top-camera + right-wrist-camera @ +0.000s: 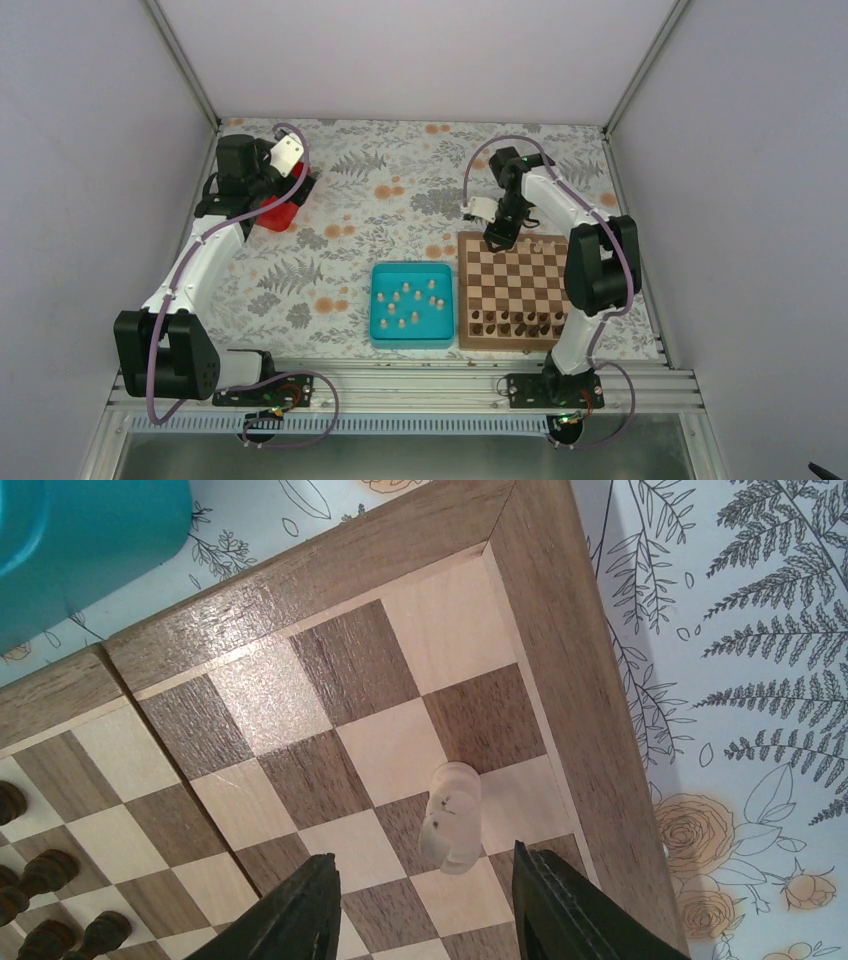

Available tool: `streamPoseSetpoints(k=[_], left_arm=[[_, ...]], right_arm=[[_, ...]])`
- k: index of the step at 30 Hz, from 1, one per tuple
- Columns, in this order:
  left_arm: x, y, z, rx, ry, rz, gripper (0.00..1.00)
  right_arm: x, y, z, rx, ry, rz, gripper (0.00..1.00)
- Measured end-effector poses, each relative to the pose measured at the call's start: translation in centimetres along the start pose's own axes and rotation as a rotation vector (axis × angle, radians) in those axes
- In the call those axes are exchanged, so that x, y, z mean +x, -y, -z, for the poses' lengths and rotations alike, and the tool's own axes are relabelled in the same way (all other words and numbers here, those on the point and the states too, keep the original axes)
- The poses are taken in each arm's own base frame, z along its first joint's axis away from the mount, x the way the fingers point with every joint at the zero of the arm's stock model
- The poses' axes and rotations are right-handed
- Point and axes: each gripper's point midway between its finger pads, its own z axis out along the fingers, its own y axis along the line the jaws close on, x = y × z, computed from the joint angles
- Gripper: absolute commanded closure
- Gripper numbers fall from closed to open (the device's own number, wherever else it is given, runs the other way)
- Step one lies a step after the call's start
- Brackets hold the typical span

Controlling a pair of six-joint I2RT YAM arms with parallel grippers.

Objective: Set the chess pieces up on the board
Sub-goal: Pick up the chess piece from the chessboard.

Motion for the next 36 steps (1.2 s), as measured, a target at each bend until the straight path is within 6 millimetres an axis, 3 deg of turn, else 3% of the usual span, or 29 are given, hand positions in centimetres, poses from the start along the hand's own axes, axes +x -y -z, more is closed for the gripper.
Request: streamPoseSetpoints(k=[22,30,36], left_arm=[[0.0,0.0,0.0,0.0,0.0,0.0,0.0],[0.0,0.0,0.0,0.0,0.0,0.0,0.0],[0.0,0.0,0.0,0.0,0.0,0.0,0.0]], right_arm=[[0.3,0.6,-1.9,0.015,-0.03,-0.015,0.54],[0.4,0.7,-2.4,0.012,-0.036,-0.028,0.73],[0.4,0.9,-2.5,0.018,-0.042,-0.034,0.82]])
